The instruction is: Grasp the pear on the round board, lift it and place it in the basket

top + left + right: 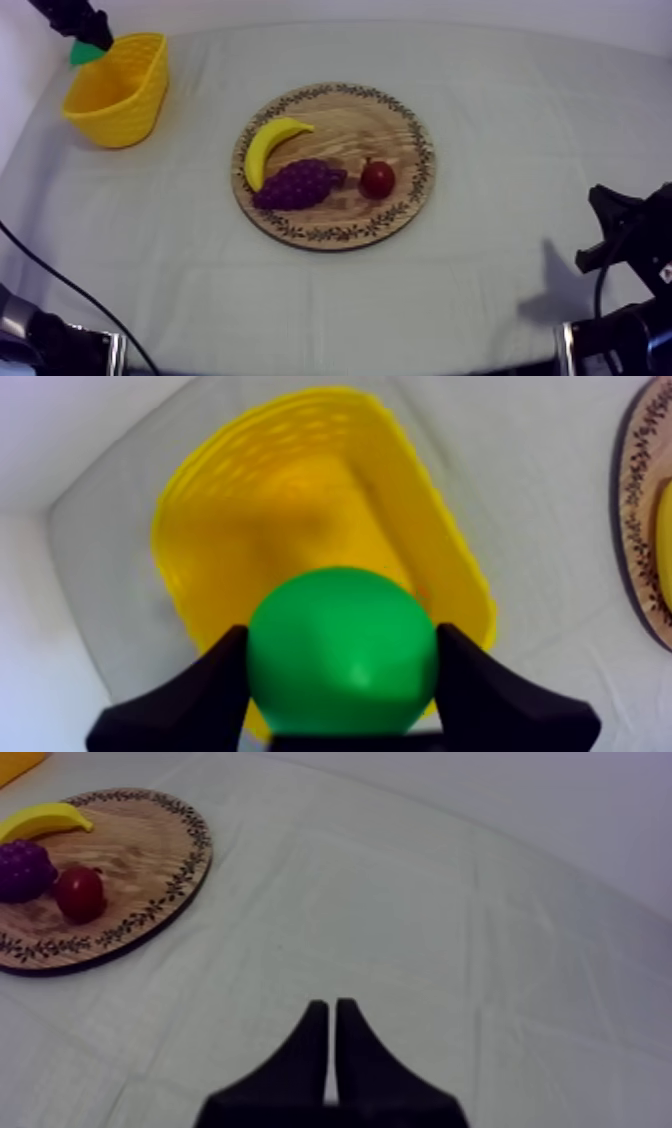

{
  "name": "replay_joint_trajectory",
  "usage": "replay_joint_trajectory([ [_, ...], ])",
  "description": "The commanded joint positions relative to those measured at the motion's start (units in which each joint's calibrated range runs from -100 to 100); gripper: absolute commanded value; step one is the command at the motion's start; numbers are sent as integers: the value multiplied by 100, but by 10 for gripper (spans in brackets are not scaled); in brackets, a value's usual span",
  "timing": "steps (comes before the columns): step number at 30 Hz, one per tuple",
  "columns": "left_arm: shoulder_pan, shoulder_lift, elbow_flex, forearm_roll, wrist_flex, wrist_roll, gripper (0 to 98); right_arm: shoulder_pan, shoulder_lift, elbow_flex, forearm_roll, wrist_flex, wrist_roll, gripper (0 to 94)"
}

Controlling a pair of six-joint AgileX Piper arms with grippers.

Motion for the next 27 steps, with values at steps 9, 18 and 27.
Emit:
replay_joint_trajectory([
  [9,-269,490,-316,136,-2,-2,456,1,-4,0,-1,1,1,4],
  [18,-288,1349,-691,245,-173,39,462,-5,-4,0,-1,1,1,4],
  [27,-291,2173,-982,369,-319,124,519,-7,-4,0,-1,1,1,4],
])
